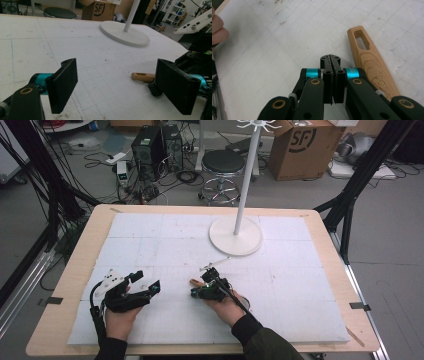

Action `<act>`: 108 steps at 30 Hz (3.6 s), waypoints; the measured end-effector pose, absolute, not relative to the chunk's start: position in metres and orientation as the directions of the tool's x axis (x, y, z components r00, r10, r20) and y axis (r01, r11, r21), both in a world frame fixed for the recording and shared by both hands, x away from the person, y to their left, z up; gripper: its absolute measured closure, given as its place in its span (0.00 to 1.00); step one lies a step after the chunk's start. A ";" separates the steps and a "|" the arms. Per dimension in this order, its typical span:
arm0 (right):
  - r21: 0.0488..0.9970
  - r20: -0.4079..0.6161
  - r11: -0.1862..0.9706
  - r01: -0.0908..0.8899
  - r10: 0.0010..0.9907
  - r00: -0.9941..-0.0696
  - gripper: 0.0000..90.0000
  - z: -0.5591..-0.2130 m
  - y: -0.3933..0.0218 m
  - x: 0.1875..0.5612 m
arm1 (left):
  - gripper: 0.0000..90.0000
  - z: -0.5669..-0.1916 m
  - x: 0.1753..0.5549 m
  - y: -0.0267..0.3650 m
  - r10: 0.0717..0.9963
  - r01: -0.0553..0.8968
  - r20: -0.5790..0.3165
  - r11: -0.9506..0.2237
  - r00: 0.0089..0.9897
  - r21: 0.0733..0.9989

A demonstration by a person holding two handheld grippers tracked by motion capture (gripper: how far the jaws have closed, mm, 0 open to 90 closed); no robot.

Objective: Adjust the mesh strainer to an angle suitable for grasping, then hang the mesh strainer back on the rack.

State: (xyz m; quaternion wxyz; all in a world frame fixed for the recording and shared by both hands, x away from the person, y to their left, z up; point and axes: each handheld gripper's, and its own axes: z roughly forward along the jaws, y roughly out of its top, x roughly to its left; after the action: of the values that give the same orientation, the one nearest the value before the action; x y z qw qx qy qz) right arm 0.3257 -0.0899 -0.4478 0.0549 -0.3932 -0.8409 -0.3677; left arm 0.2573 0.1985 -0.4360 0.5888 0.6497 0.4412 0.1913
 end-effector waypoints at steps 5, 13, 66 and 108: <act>0.571 0.347 0.415 0.709 0.660 -0.666 0.99 -0.445 -0.096 0.336 | 0.21 -0.436 0.258 0.198 0.800 0.349 -0.271 0.083 0.535 0.933; 0.552 0.362 0.381 0.742 0.692 -0.624 0.99 -0.444 -0.109 0.352 | 0.22 -0.436 0.258 0.198 0.798 0.349 -0.271 0.081 0.539 0.934; 0.587 0.390 0.262 0.766 0.738 -0.551 0.51 -0.435 -0.190 0.342 | 0.22 -0.437 0.255 0.198 0.800 0.353 -0.270 0.079 0.536 0.932; 0.419 0.023 0.574 0.703 0.768 -0.641 0.69 -0.427 -0.143 0.344 | 0.22 -0.436 0.255 0.191 0.794 0.356 -0.260 0.059 0.549 0.932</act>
State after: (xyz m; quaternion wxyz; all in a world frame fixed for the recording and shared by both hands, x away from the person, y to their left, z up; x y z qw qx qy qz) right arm 0.3435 -0.1428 -0.4269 -0.0807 -0.4161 -0.8836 -0.1991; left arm 0.2550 0.1905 -0.4365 0.5825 0.6597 0.4361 0.1880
